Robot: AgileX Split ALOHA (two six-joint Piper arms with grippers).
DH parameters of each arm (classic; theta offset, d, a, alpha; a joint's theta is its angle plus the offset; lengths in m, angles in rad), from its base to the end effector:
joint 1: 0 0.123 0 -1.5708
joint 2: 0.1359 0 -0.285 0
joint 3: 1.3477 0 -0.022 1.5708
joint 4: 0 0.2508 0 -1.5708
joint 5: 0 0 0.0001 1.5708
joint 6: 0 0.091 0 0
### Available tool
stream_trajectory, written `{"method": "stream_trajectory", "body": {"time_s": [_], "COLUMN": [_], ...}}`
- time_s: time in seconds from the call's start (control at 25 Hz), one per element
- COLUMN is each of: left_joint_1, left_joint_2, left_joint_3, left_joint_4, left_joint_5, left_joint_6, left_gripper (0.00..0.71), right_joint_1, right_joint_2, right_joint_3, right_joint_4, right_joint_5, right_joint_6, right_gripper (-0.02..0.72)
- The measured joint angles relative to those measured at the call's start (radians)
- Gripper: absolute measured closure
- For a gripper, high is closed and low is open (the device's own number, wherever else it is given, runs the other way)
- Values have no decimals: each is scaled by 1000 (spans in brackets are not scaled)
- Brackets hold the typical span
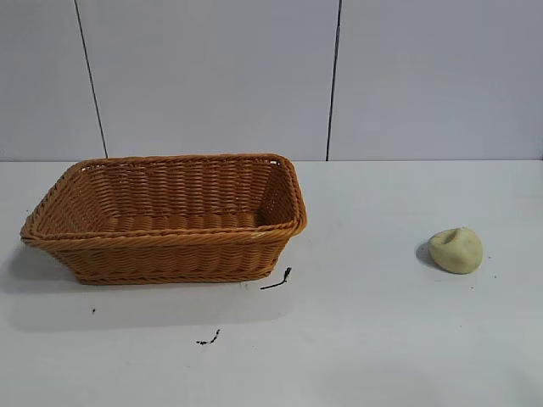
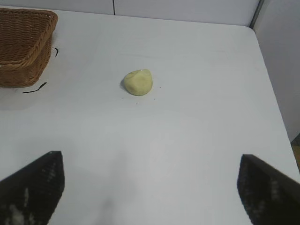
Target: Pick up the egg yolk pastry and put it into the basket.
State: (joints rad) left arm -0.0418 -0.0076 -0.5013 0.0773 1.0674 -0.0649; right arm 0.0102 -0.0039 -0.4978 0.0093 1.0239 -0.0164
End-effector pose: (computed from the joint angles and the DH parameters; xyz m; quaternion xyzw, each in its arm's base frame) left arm -0.0063 0.0064 0.2773 -0.0116 0.8519 0.0107 0.5234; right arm -0.0037 0.0007 0.2797 -0.0113 0.8429 0.0030 0.5379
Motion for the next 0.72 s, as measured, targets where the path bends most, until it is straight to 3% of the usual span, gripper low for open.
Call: {"method": "stream_trajectory", "body": {"time_s": [0.56,0.72], "left_joint_1": [0,0], "left_joint_2": [0,0], "left_joint_3": [0,0], "left_joint_4": [0,0], "left_joint_5": [0,0], "left_joint_6": [0,0], "left_gripper": [14,14], "right_joint_1": [0,0], "right_joint_2": [1,154], "right_joint_3": [0,-28], "right_joint_4": [0,6], "right_joint_5": [0,-8], "right_joint_6": [0,0], "right_gripper": [10,10]}}
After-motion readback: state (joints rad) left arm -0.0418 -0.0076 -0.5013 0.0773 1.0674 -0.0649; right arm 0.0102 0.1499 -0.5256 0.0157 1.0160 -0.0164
